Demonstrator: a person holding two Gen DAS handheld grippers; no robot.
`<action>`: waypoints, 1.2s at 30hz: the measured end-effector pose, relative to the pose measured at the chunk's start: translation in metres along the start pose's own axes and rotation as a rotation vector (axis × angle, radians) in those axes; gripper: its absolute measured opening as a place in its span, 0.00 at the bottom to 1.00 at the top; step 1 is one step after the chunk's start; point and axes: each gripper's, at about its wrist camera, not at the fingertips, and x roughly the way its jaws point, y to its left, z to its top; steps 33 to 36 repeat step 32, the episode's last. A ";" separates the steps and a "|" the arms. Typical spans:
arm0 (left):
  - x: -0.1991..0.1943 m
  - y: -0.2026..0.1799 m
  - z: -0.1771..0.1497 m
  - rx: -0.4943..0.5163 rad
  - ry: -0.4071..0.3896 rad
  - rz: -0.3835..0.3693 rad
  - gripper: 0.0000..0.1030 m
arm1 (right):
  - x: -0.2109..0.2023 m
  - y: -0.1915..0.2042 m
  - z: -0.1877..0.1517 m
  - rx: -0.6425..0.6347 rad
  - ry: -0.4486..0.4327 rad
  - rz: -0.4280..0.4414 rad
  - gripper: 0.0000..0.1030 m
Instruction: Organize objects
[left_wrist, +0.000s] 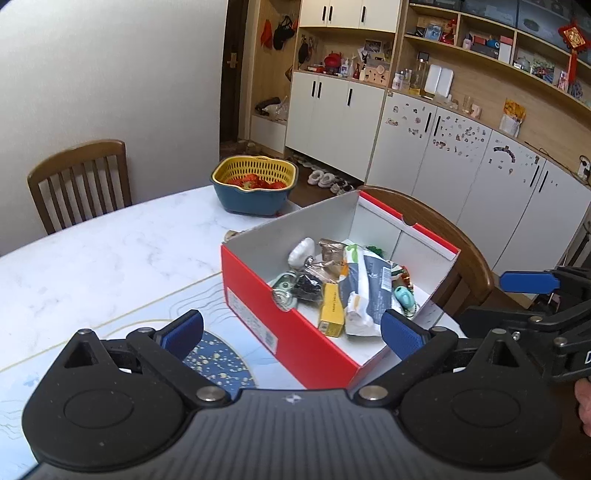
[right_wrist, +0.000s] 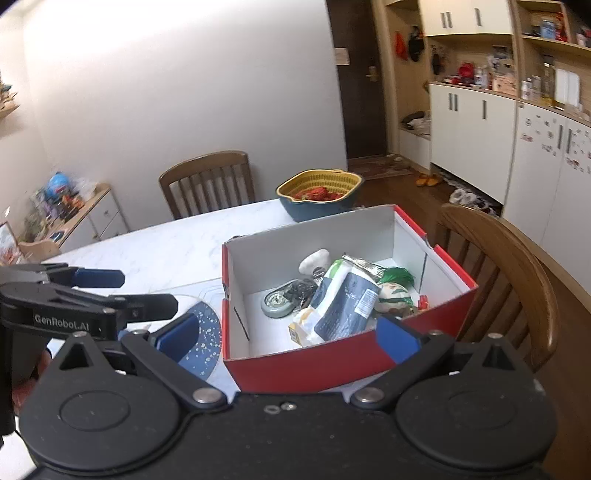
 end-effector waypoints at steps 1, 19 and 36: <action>-0.001 0.000 -0.001 0.005 -0.007 0.007 1.00 | -0.001 0.002 -0.001 0.005 -0.004 -0.009 0.99; -0.002 0.005 -0.017 0.021 -0.004 0.013 1.00 | -0.005 0.025 -0.020 0.027 -0.010 -0.110 0.99; 0.002 0.015 -0.016 0.010 -0.009 -0.003 1.00 | 0.001 0.027 -0.019 0.032 -0.004 -0.141 0.99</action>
